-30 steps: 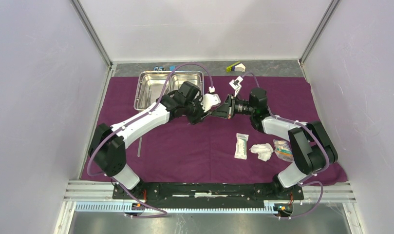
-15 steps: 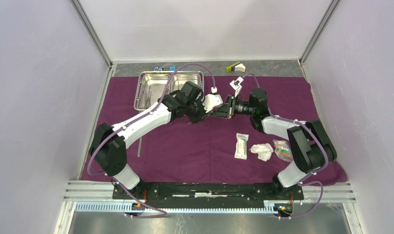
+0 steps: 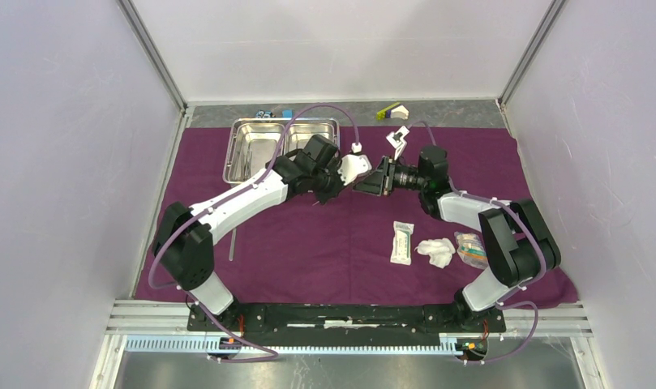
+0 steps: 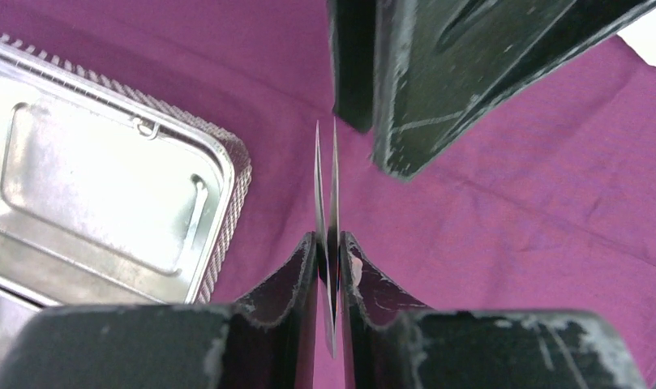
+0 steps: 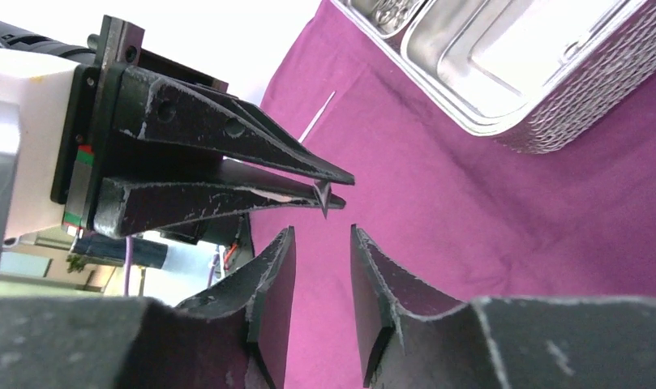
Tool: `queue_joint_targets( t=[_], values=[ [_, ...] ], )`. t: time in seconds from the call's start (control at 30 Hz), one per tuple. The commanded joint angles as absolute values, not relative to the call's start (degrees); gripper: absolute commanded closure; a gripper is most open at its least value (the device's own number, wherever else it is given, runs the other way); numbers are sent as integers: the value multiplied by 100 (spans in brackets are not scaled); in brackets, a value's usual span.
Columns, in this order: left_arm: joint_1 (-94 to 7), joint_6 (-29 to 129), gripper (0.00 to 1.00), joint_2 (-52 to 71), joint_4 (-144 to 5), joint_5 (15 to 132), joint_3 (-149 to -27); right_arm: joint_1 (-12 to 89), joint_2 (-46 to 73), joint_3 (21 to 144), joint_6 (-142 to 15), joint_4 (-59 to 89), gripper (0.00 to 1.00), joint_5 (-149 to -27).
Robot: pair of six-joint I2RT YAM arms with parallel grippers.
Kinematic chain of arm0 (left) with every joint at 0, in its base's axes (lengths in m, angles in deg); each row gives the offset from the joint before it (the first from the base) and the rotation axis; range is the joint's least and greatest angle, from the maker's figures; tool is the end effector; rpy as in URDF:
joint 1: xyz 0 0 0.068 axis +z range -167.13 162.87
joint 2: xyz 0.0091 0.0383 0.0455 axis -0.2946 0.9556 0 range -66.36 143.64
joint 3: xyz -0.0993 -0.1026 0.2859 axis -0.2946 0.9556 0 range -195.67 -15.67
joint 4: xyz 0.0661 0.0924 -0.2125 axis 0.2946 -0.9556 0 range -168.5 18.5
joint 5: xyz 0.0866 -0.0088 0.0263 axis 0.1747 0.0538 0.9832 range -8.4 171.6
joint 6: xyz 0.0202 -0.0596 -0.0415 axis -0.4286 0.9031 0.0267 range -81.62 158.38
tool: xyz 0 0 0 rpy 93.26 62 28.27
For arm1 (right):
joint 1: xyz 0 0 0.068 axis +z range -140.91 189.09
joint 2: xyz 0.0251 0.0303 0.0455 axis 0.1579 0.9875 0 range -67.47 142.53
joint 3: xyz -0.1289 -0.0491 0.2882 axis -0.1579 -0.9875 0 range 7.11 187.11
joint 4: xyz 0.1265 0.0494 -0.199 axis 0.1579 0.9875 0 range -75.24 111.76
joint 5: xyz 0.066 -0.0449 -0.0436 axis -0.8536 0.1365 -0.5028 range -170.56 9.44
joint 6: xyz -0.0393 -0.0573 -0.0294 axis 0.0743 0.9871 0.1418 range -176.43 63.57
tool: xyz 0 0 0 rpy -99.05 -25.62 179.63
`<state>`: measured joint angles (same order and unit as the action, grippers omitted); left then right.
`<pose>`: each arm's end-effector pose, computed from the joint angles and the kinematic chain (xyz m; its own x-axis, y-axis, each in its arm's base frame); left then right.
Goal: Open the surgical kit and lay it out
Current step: Place the medical item in the surgical kit.
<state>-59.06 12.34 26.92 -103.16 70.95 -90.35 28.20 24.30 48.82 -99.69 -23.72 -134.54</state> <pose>0.2568 -0.2463 0.3059 -0.1871 0.7480 -0.6368 0.9202 0.3604 0.1530 0.2931 0.1559 0.2706 -0.7832 0.1551 -0.6021 -0.5555 0.2606 0.7896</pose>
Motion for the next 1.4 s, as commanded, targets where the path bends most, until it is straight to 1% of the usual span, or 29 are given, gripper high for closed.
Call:
queue_joint_targets(
  t=[0.0,0.1,0.17,0.27,0.33,0.4,0.47,0.6,0.67,0.77,0.87,1.03,1.13,1.37],
  values=[
    [-5906,1813,80,2510,-10375,7693,-9027,2638,2268,4913,-9582,-2282,60,-13583],
    [-5882,2251,79,2437,-10657,8087,-8967,2364,2237,5061,-9035,-1712,54,-13762],
    [-5832,2673,78,2331,-10871,8142,-8839,2062,2225,5126,-8713,-1385,52,-13850],
    [-5774,3100,77,2053,-11019,8140,-8415,1599,2227,5224,-8139,-710,51,-13959],
    [-5749,3190,77,1681,-10829,8362,-7951,1371,2164,5254,-7665,-233,51,-13880],
    [-5678,3374,79,1301,-10646,8466,-7556,1212,2040,5255,-7198,148,51,-13735],
    [-5410,3722,81,974,-10560,8224,-7210,1092,1845,5290,-6725,528,51,-13491],
    [-4554,4405,79,641,-10403,7280,-6578,962,1471,5416,-6094,982,51,-13076],
    [-4259,4631,81,516,-10388,7092,-6444,944,1236,5418,-5858,1105,51,-12818],
    [-4161,4769,80,416,-10520,7171,-6440,944,832,5341,-5442,1227,51,-12465],
    [-3995,4921,77,515,-10749,7243,-6482,944,511,5250,-5205,1303,51,-12168],
    [-3662,5016,77,1043,-11204,7440,-6729,944,109,5132,-4980,1378,51,-11883],
    [-3570,4988,78,1540,-11357,7511,-6873,944,-56,5082,-4913,1406,51,-11827],
    [-3432,4869,77,2134,-11622,7599,-7148,944,-188,4897,-4982,1249,51,-11922]
  ],
)
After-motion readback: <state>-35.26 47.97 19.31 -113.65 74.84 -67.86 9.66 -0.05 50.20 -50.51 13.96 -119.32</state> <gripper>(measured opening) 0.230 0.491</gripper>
